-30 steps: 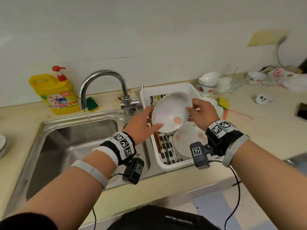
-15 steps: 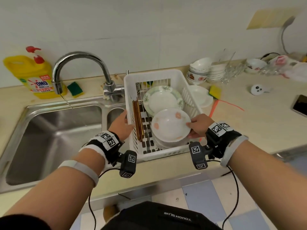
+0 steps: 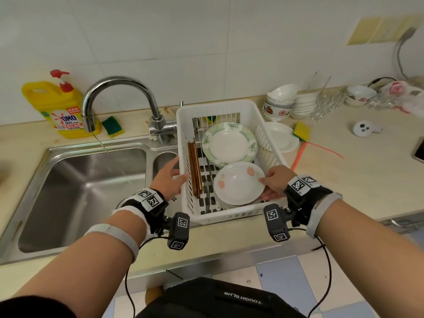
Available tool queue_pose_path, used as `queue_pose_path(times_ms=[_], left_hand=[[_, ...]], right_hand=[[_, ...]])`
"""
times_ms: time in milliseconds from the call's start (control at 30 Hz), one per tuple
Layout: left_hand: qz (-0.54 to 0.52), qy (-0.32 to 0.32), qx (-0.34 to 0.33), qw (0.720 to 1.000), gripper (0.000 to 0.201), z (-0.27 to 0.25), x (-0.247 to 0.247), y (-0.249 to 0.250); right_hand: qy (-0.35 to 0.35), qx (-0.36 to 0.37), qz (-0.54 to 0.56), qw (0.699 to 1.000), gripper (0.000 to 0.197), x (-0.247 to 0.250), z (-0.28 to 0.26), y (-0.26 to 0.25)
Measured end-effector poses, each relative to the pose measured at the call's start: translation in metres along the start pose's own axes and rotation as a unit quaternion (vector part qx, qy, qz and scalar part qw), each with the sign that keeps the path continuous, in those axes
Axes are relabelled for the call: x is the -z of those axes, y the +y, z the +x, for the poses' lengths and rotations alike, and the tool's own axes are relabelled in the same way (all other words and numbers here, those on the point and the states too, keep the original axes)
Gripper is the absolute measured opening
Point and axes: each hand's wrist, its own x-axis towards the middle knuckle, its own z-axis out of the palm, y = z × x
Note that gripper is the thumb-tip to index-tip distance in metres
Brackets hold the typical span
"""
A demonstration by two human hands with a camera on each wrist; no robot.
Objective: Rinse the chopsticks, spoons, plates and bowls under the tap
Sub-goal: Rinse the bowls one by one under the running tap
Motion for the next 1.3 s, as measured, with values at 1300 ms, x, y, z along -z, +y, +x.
queue_pose_path(times_ms=[1300], left_hand=[[0.197, 0.364, 0.210, 0.886, 0.046, -0.067, 0.505, -0.199]], right_hand=[[-0.135, 0.399, -0.479, 0.770, 0.013, -0.463, -0.038, -0.334]])
